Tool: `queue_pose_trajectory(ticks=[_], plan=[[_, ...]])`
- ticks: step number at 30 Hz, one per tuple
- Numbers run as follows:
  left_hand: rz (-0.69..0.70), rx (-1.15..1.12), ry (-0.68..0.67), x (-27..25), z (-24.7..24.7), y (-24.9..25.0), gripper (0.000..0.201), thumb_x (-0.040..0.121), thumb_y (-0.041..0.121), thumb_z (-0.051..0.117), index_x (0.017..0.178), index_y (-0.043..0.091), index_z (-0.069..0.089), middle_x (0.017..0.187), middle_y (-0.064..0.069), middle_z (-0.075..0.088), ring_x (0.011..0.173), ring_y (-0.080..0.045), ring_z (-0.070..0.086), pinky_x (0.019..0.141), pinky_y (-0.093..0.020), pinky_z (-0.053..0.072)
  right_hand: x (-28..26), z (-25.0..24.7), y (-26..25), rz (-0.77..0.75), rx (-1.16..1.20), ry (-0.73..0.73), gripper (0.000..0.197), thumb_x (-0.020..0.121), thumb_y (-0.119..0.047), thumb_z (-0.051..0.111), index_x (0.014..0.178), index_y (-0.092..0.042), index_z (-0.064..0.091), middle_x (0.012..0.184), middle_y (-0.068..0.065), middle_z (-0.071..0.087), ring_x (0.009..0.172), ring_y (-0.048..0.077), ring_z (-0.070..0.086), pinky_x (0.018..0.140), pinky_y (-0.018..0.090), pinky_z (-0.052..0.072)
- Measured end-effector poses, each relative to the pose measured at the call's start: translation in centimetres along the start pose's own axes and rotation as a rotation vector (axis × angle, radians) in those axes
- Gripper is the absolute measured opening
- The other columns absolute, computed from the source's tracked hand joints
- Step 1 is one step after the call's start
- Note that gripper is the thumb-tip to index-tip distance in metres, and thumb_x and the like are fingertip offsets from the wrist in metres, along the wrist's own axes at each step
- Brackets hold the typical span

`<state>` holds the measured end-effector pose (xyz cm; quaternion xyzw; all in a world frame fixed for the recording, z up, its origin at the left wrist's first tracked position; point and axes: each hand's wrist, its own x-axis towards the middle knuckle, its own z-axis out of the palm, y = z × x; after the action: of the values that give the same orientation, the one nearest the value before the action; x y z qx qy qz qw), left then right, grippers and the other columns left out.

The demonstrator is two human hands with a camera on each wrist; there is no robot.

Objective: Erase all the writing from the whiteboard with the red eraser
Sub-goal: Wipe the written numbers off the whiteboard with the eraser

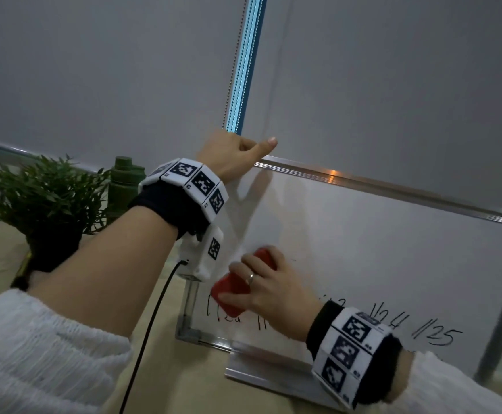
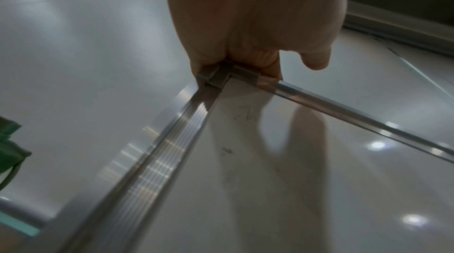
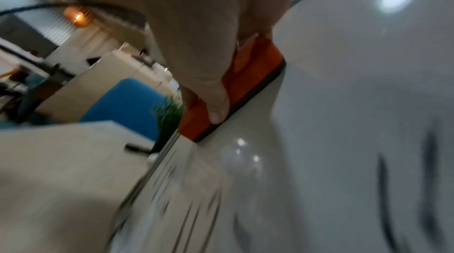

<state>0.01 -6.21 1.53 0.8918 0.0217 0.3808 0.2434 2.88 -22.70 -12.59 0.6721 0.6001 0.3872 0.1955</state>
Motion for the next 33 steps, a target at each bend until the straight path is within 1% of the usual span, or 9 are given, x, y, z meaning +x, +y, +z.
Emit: queue_pose_trajectory(ticks=[3,5,12,16,20,23,27,30,33], plan=[[-0.007,0.006,0.000,0.1,0.0,-0.1,0.054,0.091,0.056,0.035,0.063,0.013,0.051,0.056,-0.003,0.040,0.053,-0.015,0.039,0.051,-0.023,0.025,1.6,-2.5,3.1,0.223,0.043,0.171,0.055,0.061,-0.015,0.061,0.113,-0.033,0.063,0.111,0.015,0.060,0.104,0.035,0.054,0.087,0.055,0.030],[-0.008,0.008,-0.012,0.1,0.1,-0.1,0.049,0.091,0.059,0.033,0.076,0.019,0.058,0.067,-0.007,0.050,0.063,-0.018,0.048,0.056,-0.023,0.032,2.2,-2.9,3.0,0.357,0.031,0.180,0.054,0.063,-0.016,0.052,0.114,-0.030,0.063,0.110,0.017,0.058,0.105,0.035,0.047,0.085,0.055,0.024],[-0.023,-0.009,0.000,0.3,0.4,-0.2,0.056,0.092,0.055,0.037,0.056,0.012,0.044,0.052,-0.001,0.025,0.048,-0.014,0.027,0.049,-0.025,0.019,0.4,2.7,-4.9,-0.049,-0.015,-0.068,0.038,0.065,-0.046,0.069,0.103,-0.042,0.063,0.108,-0.003,0.059,0.097,0.020,0.048,0.085,0.046,0.031],[-0.035,-0.003,0.007,0.4,0.4,-0.1,0.050,0.091,0.057,0.035,0.075,0.017,0.060,0.066,-0.007,0.045,0.063,-0.017,0.044,0.053,-0.022,0.027,1.9,-0.3,-0.2,0.114,0.052,0.072,0.056,0.050,-0.028,0.080,0.102,-0.041,0.066,0.109,0.005,0.061,0.099,0.027,0.055,0.084,0.047,0.041],[-0.042,-0.006,0.013,0.6,0.6,-0.4,0.048,0.090,0.059,0.034,0.084,0.020,0.062,0.068,-0.008,0.046,0.069,-0.019,0.046,0.053,-0.022,0.027,2.8,-1.8,1.8,0.317,0.106,0.166,0.050,0.055,-0.010,0.073,0.102,-0.027,0.069,0.106,0.016,0.060,0.100,0.038,0.054,0.086,0.056,0.034],[-0.046,-0.006,0.011,0.8,0.8,-0.6,0.043,0.090,0.059,0.034,0.082,0.022,0.054,0.059,-0.003,0.039,0.055,-0.017,0.039,0.052,-0.023,0.026,1.6,0.7,-1.5,0.177,0.056,0.059,0.048,0.059,-0.016,0.060,0.102,-0.036,0.066,0.112,0.007,0.060,0.101,0.032,0.051,0.088,0.050,0.029],[-0.062,-0.009,0.012,1.0,0.8,-0.5,0.049,0.090,0.059,0.035,0.083,0.018,0.061,0.056,-0.001,0.036,0.056,-0.016,0.039,0.052,-0.022,0.027,-0.1,2.7,-2.9,-0.084,0.021,-0.089,0.043,0.060,-0.037,0.075,0.100,-0.049,0.064,0.111,-0.007,0.061,0.104,0.021,0.050,0.091,0.044,0.028],[-0.072,0.012,0.014,1.1,0.8,-0.4,0.048,0.091,0.059,0.033,0.090,0.022,0.063,0.067,0.000,0.046,0.073,-0.019,0.046,0.053,-0.018,0.028,0.5,0.4,1.1,0.024,0.133,-0.006,0.060,0.051,-0.021,0.083,0.103,-0.045,0.065,0.114,-0.002,0.062,0.108,0.027,0.053,0.092,0.046,0.023],[-0.076,0.023,0.014,1.0,1.0,0.0,0.052,0.091,0.059,0.031,0.095,0.021,0.067,0.068,-0.001,0.050,0.076,-0.019,0.050,0.054,-0.017,0.030,1.3,-2.8,4.8,0.212,0.151,0.005,0.061,0.058,-0.008,0.079,0.109,-0.039,0.065,0.120,0.005,0.060,0.116,0.033,0.048,0.095,0.052,0.019]])
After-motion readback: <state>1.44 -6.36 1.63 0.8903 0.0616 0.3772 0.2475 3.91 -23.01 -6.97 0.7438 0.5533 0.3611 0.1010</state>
